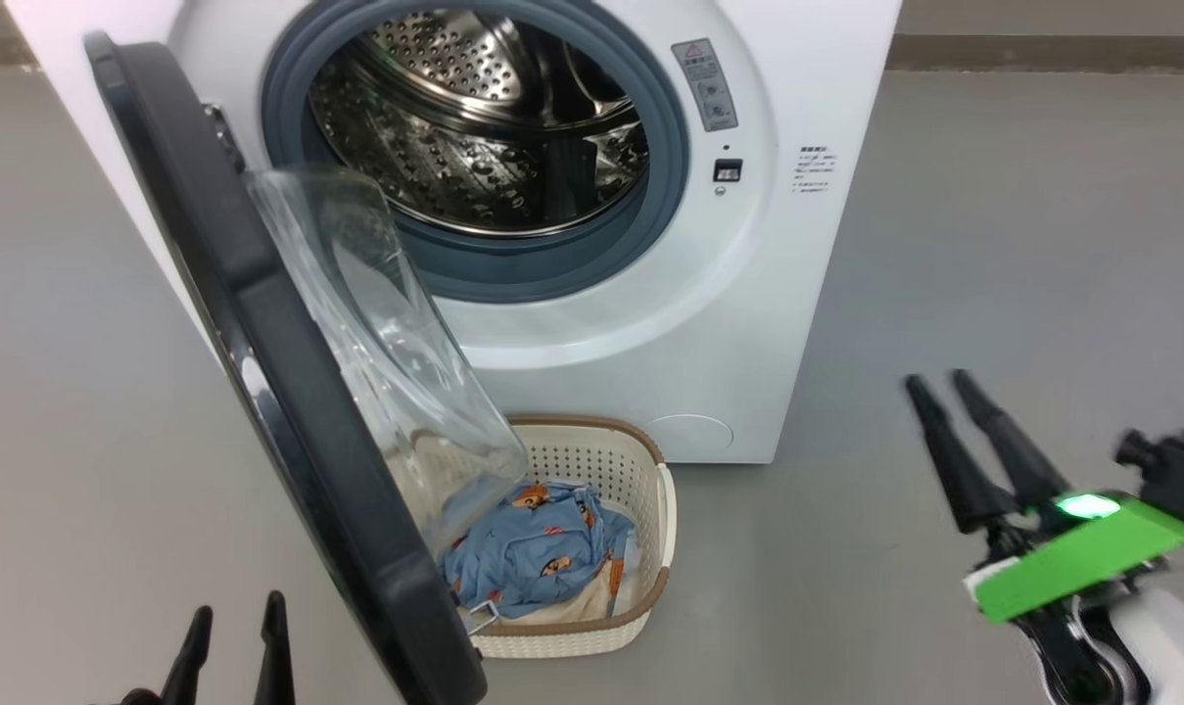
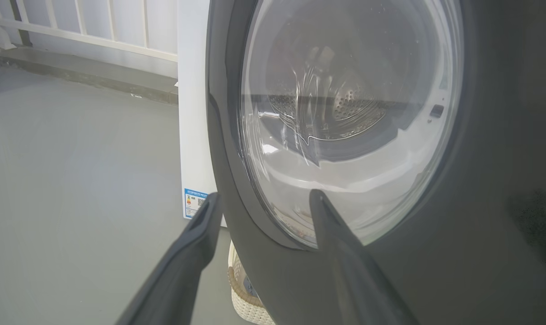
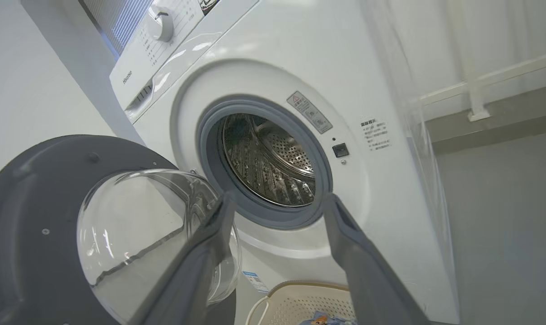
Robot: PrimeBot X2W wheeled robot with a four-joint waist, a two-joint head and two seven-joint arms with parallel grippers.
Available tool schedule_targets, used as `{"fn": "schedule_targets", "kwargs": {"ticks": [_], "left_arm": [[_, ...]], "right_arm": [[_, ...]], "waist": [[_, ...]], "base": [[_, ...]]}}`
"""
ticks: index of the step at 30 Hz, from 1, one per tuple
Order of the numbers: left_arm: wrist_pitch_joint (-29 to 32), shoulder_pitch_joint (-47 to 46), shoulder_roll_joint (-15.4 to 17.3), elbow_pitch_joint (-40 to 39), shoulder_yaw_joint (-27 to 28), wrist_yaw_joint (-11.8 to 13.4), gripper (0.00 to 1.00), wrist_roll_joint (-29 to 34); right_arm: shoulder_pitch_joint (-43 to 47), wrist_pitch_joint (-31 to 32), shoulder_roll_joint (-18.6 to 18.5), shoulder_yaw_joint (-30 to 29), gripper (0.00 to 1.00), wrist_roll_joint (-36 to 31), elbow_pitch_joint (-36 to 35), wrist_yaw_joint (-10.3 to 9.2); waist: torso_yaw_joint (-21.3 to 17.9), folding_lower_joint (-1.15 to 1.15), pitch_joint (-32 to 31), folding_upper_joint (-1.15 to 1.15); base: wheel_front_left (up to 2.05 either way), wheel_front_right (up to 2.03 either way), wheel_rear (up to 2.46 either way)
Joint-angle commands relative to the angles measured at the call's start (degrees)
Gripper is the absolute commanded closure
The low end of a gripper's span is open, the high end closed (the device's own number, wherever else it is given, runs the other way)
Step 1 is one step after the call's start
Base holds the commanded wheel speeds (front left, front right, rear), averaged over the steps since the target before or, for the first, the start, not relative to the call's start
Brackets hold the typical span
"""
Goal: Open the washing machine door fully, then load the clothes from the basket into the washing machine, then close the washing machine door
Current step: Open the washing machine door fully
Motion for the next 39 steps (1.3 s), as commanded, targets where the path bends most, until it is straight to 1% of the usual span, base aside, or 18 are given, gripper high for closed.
{"fn": "schedule_targets", "kwargs": {"ticks": [1,4,8,11,12,13,23,27,33,39], "left_arm": [[-0.36,-0.91,1.05,-1.17,2.42,-0.09,0.0,0.28],[-0.36,-0.71,0.96,-1.39,3.34,-0.09,0.0,-0.06],[-0.36,-0.25,0.71,-1.62,4.28,-0.09,0.0,-0.21],[-0.36,0.0,0.49,-1.71,4.6,-0.09,0.0,-0.15],[-0.36,0.0,0.49,-1.71,4.6,-0.09,0.0,-0.15],[-0.36,0.05,0.43,-1.73,4.71,-0.09,0.0,-0.14],[-0.36,0.57,0.19,-1.71,5.56,-0.09,0.0,0.11],[-0.36,0.83,0.21,-1.68,5.58,-0.09,0.0,0.23],[-0.36,1.17,0.39,-1.84,5.7,-0.09,0.0,0.35],[-0.36,1.67,0.62,-2.23,6.1,-0.09,0.0,0.42]], "right_arm": [[3.12,-0.65,1.45,-3.37,0.0,-3.99,-1.75,0.09],[7.43,-0.66,4.4,-9.73,0.0,-9.95,-2.85,0.09],[11.98,-0.67,7.92,-15.42,0.0,-18.59,-3.77,0.09],[14.49,-0.67,10.45,-18.38,0.0,-23.9,-4.35,0.09],[14.49,-0.67,10.45,-18.38,0.0,-23.9,-4.35,0.09],[15.1,-0.67,11.09,-19.29,0.0,-25.23,-4.6,0.09],[19.7,-0.67,14.67,-25.64,0.0,-40.77,-6.1,0.09],[21.4,-0.67,16.74,-27.51,0.0,-44.07,-6.16,0.09],[23.49,-0.67,19.69,-31.25,0.0,-46.74,-6.02,0.09],[23.9,-0.67,20.89,-32.03,0.0,-47.66,-5.79,0.09]], "waist": [[-0.6,0.0,-0.43,0.0],[-1.13,0.0,-0.62,0.0],[-1.99,0.0,-0.75,0.0],[-2.5,0.0,-0.85,0.0],[-2.5,0.0,-0.85,0.0],[-2.66,0.0,-0.86,0.0],[-3.73,0.0,-1.44,0.0],[-3.89,0.0,-1.64,0.0],[-4.15,0.0,-1.83,0.0],[-4.65,0.0,-1.89,0.0]], "base": [[0.0,0.0,0.0],[0.0,0.0,0.0],[0.0,0.0,0.0],[0.0,0.0,0.0],[0.0,0.0,0.0],[0.0,0.0,0.0],[0.0,0.0,0.0],[0.0,0.0,0.0],[0.0,0.0,0.0],[0.0,0.0,0.0]]}}
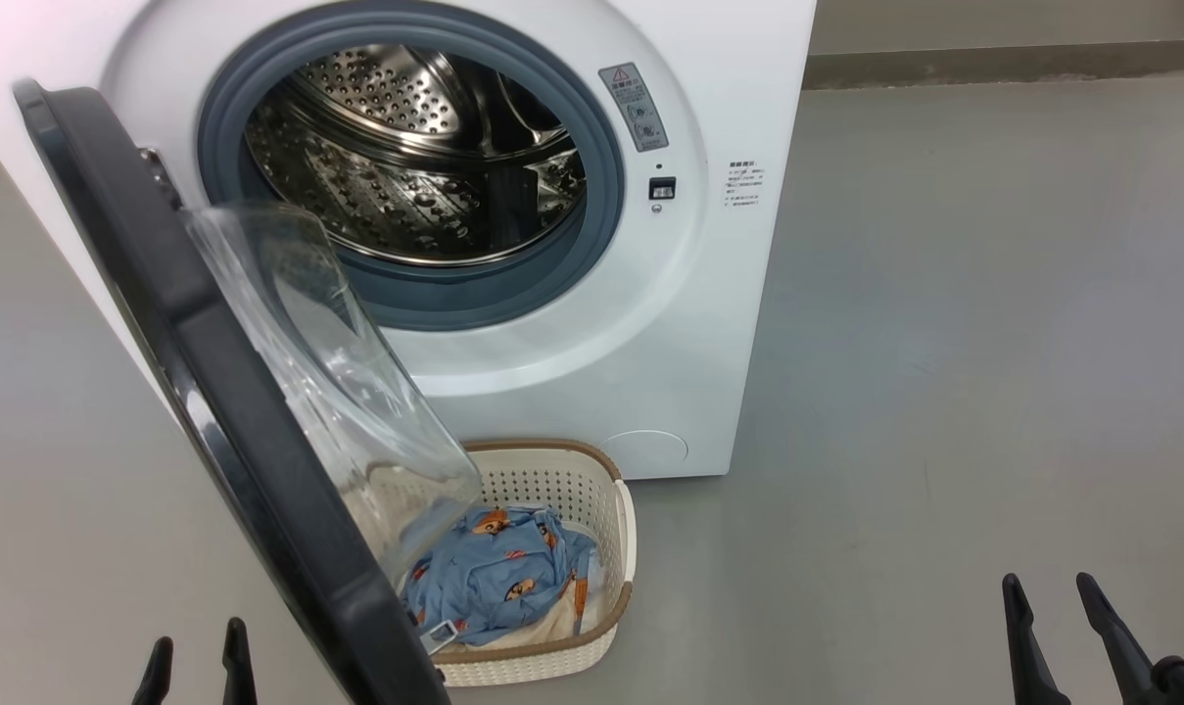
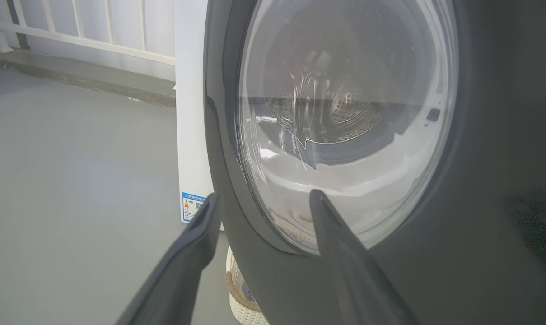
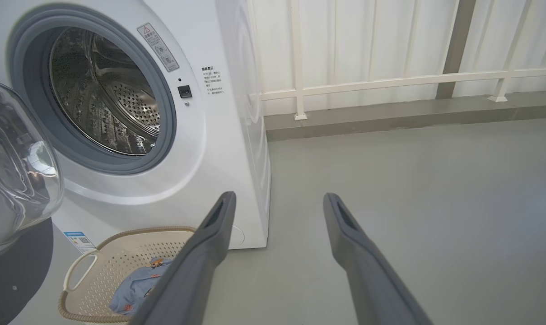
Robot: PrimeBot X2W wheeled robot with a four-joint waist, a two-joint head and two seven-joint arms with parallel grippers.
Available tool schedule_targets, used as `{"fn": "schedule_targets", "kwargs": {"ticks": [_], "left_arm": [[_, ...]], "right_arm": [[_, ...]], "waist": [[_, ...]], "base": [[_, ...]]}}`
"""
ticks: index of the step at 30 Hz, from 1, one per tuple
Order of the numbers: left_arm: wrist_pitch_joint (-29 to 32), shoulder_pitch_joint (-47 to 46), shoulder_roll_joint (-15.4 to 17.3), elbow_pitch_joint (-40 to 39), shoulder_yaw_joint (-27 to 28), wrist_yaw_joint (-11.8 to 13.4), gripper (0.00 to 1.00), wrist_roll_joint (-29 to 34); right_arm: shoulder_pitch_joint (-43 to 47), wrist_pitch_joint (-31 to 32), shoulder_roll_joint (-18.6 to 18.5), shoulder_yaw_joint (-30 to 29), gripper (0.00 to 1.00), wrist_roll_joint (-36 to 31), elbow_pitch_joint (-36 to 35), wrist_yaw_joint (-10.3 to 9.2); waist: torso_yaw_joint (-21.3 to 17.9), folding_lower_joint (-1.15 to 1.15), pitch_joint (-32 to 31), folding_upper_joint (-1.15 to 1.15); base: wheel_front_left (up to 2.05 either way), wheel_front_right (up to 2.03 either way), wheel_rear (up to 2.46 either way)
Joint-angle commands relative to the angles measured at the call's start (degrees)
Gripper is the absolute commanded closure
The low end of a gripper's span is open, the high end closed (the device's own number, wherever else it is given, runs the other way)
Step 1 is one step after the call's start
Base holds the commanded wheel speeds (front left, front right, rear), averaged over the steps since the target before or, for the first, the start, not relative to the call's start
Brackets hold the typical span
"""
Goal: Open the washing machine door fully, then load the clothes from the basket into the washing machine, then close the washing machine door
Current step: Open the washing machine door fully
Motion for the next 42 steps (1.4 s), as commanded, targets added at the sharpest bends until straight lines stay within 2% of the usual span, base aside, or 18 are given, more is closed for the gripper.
{"fn": "schedule_targets", "kwargs": {"ticks": [1,10,11,12,13,20,24,30,34,37,42], "left_arm": [[-0.36,-0.93,0.95,-1.52,2.03,-0.09,0.0,0.45],[-0.36,-0.97,0.94,-1.55,1.73,-0.09,0.0,0.47],[-0.36,-0.98,0.94,-1.46,1.71,-0.09,0.32,0.34],[-0.36,-0.97,0.93,-1.3,1.63,-0.09,0.89,0.14],[-0.36,-0.98,0.95,-1.17,1.55,-0.09,1.0,-0.07],[-0.36,-1.16,1.09,-0.78,2.16,-0.09,1.0,-0.3],[-0.36,-1.72,0.96,-1.52,4.55,-0.09,1.0,-0.57],[-0.36,-3.53,0.38,-7.83,12.3,-0.09,1.0,-0.88],[-0.36,-5.49,0.2,-15.17,14.4,-0.09,1.0,-0.43],[-0.36,-6.85,0.12,-21.52,12.67,-0.09,1.0,0.8],[-0.36,-7.41,0.05,-32.46,4.84,0.03,1.0,1.33]], "right_arm": [[-0.88,-0.69,-0.68,0.91,0.0,-0.95,-1.17,0.09],[-1.07,-0.69,-1.06,0.87,0.0,-1.47,-0.4,0.09],[-1.08,-0.69,-1.07,0.9,0.0,-1.47,-0.35,0.09],[-1.09,-0.69,-1.07,0.93,0.0,-1.48,-0.29,0.09],[-1.1,-0.69,-1.06,0.94,0.0,-1.49,-0.27,0.09],[-1.11,-0.69,-1.11,1.01,0.0,-1.52,-0.24,0.09],[-0.99,-0.69,-1.13,0.97,0.0,-1.48,-0.34,0.09],[-0.56,-0.69,-1.0,0.49,0.0,-1.5,-0.57,0.09],[-0.32,-0.69,-0.85,0.09,0.0,-1.51,-0.67,0.09],[-0.19,-0.69,-0.69,-0.05,0.0,-1.54,-0.65,0.09],[-0.03,-0.69,-0.39,-0.38,0.0,-1.36,-0.69,0.09]], "waist": [[-0.04,0.0,-0.01,0.0],[0.55,0.0,-0.05,0.0],[0.62,0.0,-0.04,0.0],[0.67,0.0,-0.04,0.0],[0.72,0.0,-0.04,0.0],[1.01,0.0,0.07,0.0],[1.23,0.0,0.1,0.0],[1.83,0.0,-0.08,0.0],[2.67,0.0,-0.21,0.0],[3.53,0.0,-0.39,0.0],[4.62,0.0,-0.69,0.0]], "base": [[0.0,0.0,0.0],[0.0,0.0,0.0],[0.0,0.0,0.0],[0.0,0.0,0.0],[0.0,0.0,0.0],[0.0,0.0,0.0],[0.0,0.0,0.0],[0.0,0.0,0.0],[0.0,0.0,0.0],[0.0,0.0,0.0],[0.0,0.0,0.0]]}}
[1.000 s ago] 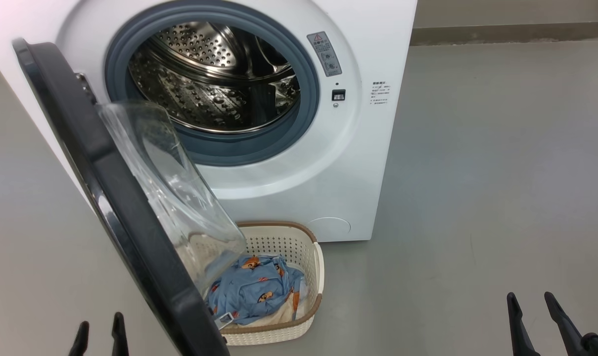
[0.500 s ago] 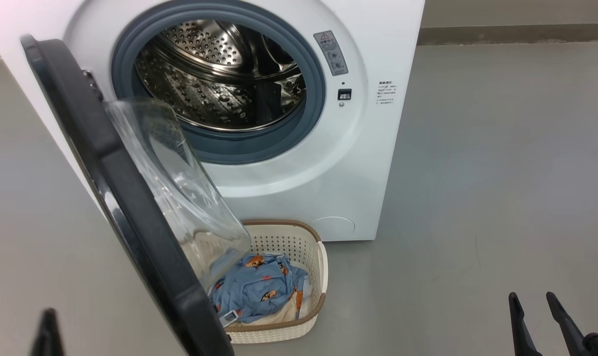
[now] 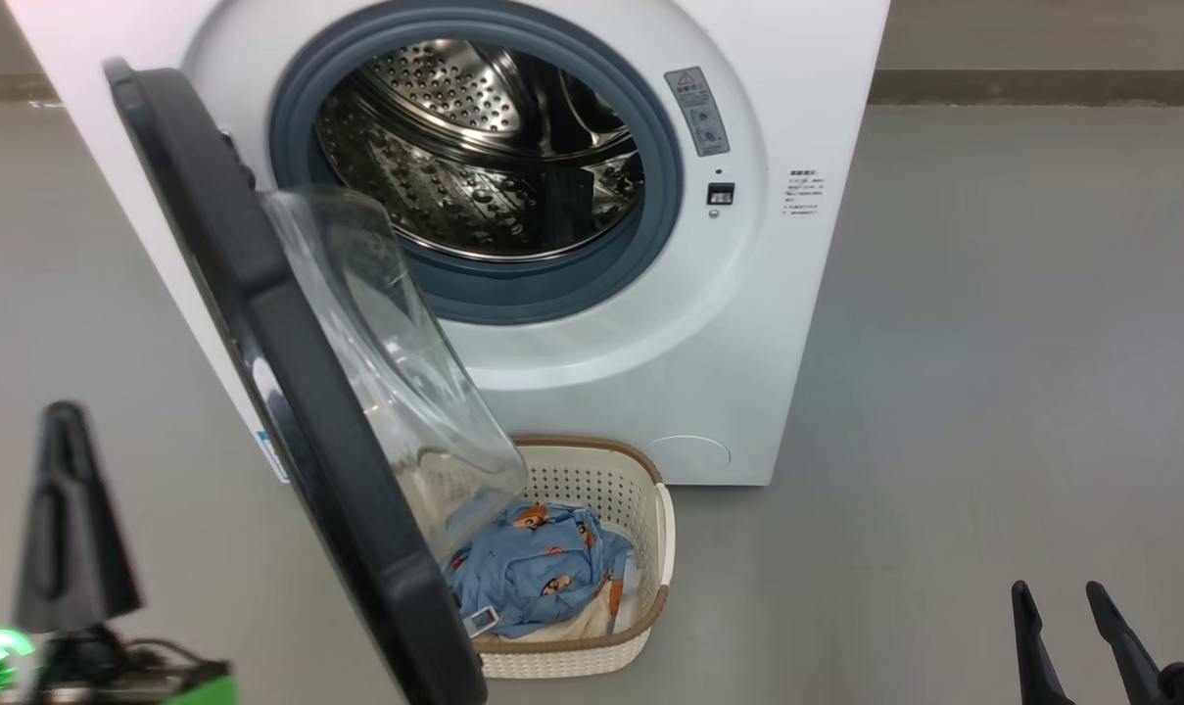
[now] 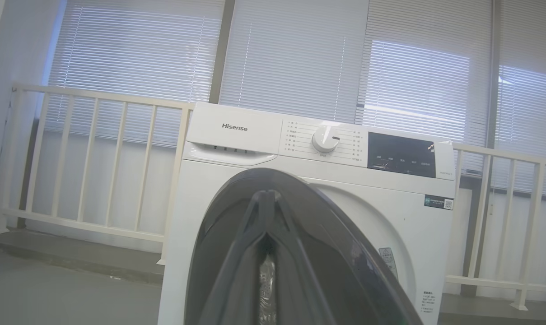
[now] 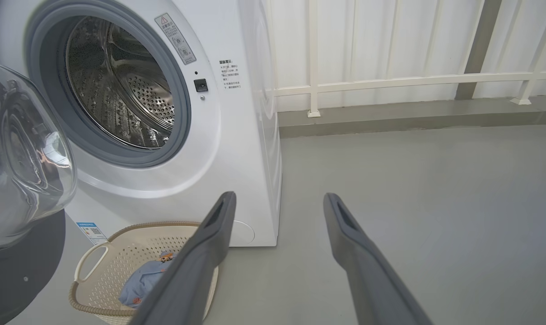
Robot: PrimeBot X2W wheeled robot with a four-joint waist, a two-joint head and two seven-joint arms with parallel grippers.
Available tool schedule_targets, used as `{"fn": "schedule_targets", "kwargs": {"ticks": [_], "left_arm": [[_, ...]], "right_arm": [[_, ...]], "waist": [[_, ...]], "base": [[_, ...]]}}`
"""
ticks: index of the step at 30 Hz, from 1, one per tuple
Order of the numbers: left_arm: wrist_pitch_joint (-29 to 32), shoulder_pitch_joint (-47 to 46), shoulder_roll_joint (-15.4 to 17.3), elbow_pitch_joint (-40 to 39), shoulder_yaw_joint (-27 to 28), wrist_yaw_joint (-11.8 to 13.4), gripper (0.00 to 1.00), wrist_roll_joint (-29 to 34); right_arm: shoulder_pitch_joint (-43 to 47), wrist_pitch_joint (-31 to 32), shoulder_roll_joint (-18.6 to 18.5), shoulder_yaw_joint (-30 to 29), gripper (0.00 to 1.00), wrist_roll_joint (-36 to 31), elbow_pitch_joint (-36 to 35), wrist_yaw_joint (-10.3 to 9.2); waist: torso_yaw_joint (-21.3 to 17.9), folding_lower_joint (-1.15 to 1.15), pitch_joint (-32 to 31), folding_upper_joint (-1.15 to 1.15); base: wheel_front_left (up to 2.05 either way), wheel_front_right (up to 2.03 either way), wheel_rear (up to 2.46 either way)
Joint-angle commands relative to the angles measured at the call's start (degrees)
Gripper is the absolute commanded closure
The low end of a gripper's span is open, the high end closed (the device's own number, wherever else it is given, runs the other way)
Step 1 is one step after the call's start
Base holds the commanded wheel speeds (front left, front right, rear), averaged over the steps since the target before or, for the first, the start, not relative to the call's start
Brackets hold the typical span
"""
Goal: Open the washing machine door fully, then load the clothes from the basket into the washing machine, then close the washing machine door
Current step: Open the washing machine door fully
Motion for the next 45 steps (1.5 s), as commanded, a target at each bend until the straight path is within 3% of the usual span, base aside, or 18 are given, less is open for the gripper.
{"fn": "schedule_targets", "kwargs": {"ticks": [1,8,17,30,45], "left_arm": [[-0.01,-2.27,0.54,-4.61,-1.57,0.11,1.0,-0.46],[6.35,-1.24,0.52,-12.38,-16.26,0.96,1.0,-2.83],[10.16,1.02,0.52,-8.04,-25.66,3.47,1.0,-7.6],[14.23,1.91,0.51,-3.61,-31.78,5.72,1.0,-10.23],[15.9,1.44,0.67,-0.23,-31.75,8.67,1.0,-9.19]], "right_arm": [[-0.07,-0.69,-0.78,0.77,0.0,-0.18,-1.55,0.09],[0.06,-0.69,-0.19,0.66,0.0,0.03,-1.44,0.09],[-0.28,-0.69,0.27,0.38,0.0,0.34,-1.15,0.09],[-0.59,-0.69,0.6,0.0,0.0,0.58,-0.9,0.09],[-1.41,-0.69,0.79,0.29,0.0,0.81,-0.68,0.09]], "waist": [[0.75,0.0,-0.19,0.0],[2.21,0.0,-0.01,0.0],[3.37,0.0,0.63,0.0],[4.62,0.0,1.65,0.0],[5.27,0.0,3.64,0.0]], "base": [[0.0,0.0,0.0],[0.0,0.0,0.0],[0.0,0.0,0.0],[0.0,0.0,0.0],[0.0,0.0,0.0]]}}
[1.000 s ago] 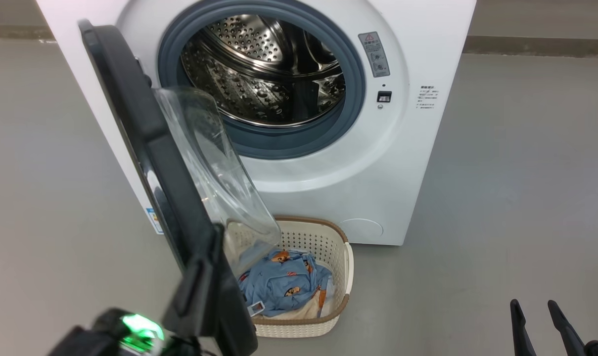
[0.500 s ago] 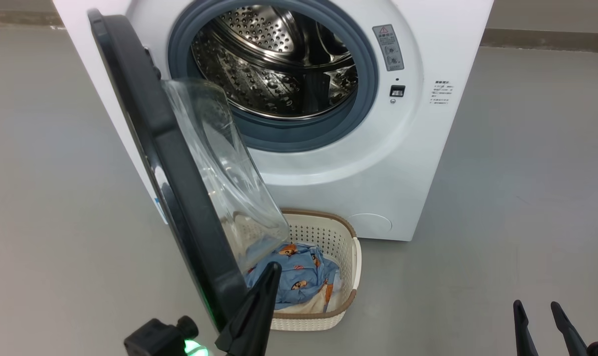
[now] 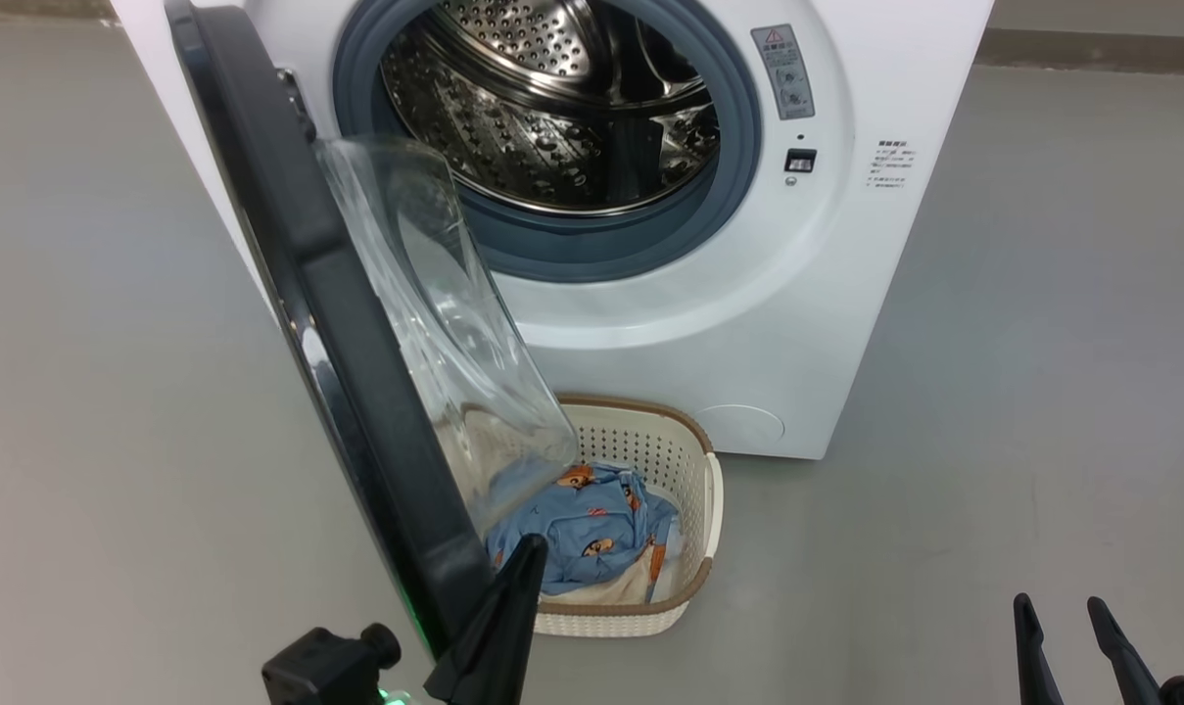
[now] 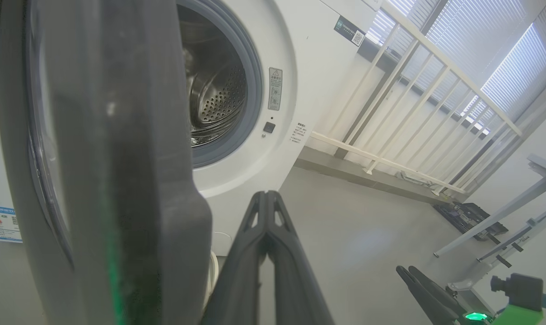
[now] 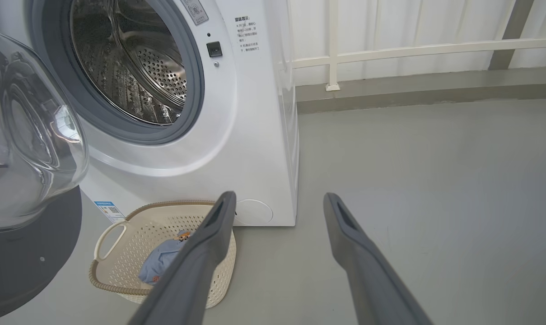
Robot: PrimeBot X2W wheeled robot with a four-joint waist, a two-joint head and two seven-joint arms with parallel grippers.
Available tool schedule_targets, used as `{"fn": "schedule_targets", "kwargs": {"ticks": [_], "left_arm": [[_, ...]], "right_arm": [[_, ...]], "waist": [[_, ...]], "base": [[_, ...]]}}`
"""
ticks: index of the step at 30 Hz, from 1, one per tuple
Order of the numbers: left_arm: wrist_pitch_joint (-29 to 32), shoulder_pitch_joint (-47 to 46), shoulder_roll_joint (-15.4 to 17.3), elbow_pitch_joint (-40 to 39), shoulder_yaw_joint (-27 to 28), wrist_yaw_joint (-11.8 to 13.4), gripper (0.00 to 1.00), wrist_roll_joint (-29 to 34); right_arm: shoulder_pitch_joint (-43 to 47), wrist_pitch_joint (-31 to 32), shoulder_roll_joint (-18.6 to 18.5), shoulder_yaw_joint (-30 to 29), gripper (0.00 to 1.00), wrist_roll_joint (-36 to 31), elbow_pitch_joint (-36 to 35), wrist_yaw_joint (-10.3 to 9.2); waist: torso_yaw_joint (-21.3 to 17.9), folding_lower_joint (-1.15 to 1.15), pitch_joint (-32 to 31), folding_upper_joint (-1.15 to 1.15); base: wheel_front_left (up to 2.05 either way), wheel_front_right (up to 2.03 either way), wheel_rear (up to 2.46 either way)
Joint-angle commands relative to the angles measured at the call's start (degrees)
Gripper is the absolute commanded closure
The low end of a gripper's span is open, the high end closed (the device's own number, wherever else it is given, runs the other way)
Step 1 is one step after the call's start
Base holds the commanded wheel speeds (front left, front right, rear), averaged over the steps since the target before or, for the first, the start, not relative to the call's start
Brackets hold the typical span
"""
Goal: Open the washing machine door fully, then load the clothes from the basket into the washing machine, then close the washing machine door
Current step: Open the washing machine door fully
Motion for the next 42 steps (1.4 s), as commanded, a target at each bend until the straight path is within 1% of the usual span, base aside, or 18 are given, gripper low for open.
{"fn": "schedule_targets", "kwargs": {"ticks": [1,10,21,28,42], "left_arm": [[-0.33,-1.5,0.09,-1.11,1.71,0.52,1.0,0.58],[0.13,-1.95,0.2,-1.12,1.52,1.43,1.0,1.12],[0.08,-2.19,0.25,0.14,2.01,3.81,1.0,2.18],[-0.17,-2.37,0.27,0.18,2.36,4.65,1.0,2.51],[-0.66,-2.43,0.8,0.64,4.21,7.61,1.0,4.37]], "right_arm": [[-2.13,-0.69,-0.85,1.49,0.0,0.52,-1.13,0.09],[-2.92,-0.69,-0.79,1.54,0.0,0.68,-0.79,0.09],[-3.34,-0.69,-0.93,1.63,0.0,0.6,-0.89,0.09],[-3.57,-0.69,-0.91,1.81,0.0,0.7,-0.74,0.09],[-3.63,-0.69,-0.81,2.05,0.0,0.82,-0.59,0.09]], "waist": [[0.23,0.0,0.33,0.0],[2.02,0.0,1.13,0.0],[4.09,0.0,1.91,0.0],[5.45,0.0,2.33,0.0],[7.92,0.0,2.86,0.0]], "base": [[0.0,0.0,0.0],[0.0,0.0,0.0],[0.0,0.0,0.0],[0.0,0.0,0.0],[0.0,0.0,0.0]]}}
